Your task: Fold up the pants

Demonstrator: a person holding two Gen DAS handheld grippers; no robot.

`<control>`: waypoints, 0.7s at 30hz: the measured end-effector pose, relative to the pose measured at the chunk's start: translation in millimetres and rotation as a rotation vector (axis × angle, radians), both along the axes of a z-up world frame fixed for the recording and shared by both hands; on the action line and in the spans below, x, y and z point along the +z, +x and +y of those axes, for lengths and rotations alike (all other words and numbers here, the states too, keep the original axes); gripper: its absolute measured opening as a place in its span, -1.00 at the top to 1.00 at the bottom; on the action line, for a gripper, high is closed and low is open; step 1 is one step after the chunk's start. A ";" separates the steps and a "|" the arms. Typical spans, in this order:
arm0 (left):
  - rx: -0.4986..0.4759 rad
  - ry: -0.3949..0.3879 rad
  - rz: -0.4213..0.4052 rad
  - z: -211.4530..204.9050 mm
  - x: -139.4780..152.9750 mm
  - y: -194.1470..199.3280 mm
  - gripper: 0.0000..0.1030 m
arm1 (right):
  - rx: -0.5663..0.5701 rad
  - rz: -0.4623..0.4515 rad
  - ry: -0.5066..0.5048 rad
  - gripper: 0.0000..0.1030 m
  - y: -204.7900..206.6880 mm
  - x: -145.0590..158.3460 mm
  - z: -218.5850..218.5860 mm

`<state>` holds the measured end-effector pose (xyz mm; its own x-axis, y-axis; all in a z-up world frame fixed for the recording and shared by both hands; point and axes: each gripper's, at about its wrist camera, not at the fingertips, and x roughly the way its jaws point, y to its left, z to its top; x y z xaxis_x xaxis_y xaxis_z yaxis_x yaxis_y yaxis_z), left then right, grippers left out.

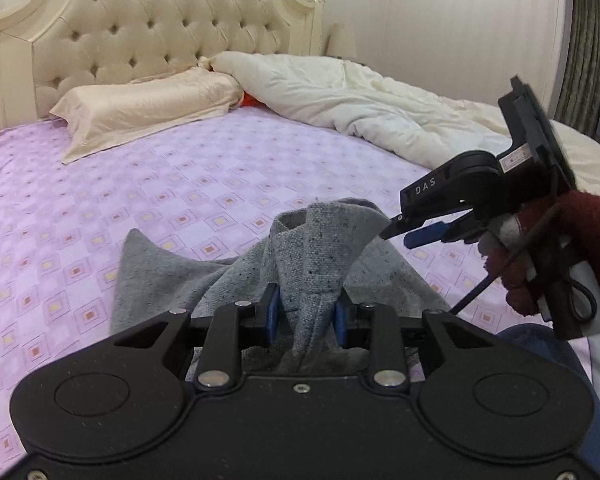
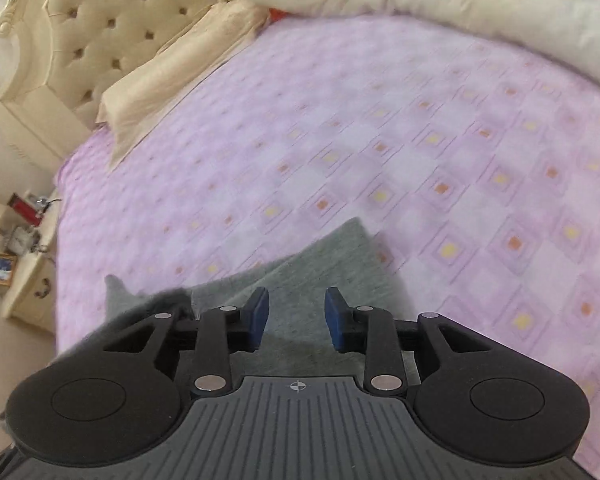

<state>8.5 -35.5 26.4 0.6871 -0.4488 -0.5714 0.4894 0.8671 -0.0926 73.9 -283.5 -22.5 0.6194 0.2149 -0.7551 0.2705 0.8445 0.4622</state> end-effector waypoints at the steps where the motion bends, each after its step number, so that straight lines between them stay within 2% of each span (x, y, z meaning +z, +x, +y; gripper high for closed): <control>1: 0.006 0.000 -0.004 -1.8 2.7 2.3 0.23 | -0.010 0.009 0.005 0.35 -0.3 -2.2 -2.6; 4: 0.001 -0.028 0.003 -22.5 9.7 7.1 0.26 | -0.039 0.027 -0.004 0.35 -8.3 2.5 -6.0; 7: -0.097 -0.059 0.002 -48.3 13.7 1.6 0.26 | -0.068 0.048 -0.021 0.35 -5.9 -0.1 -11.1; 10: -0.175 -0.030 -0.062 -71.0 18.0 -17.4 0.26 | -0.077 0.046 0.001 0.35 -12.8 -0.6 -20.5; 13: -0.192 -0.026 -0.060 -69.7 15.8 -23.1 0.10 | -0.038 0.041 0.031 0.31 -14.6 0.4 -21.2; 16: -0.102 -0.001 0.017 -51.7 4.8 -12.0 0.08 | 0.028 0.055 0.071 0.20 -10.1 -3.5 -17.2; 21: 0.140 0.019 0.164 6.0 -21.6 16.6 0.13 | 0.130 0.121 0.084 0.10 1.8 -13.2 -8.8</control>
<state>25.2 -29.5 4.9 0.6392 -0.3434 -0.6881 0.3436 0.9280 -0.1440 75.7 -292.2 -35.7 0.4884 0.3528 -0.7981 0.2195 0.8356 0.5037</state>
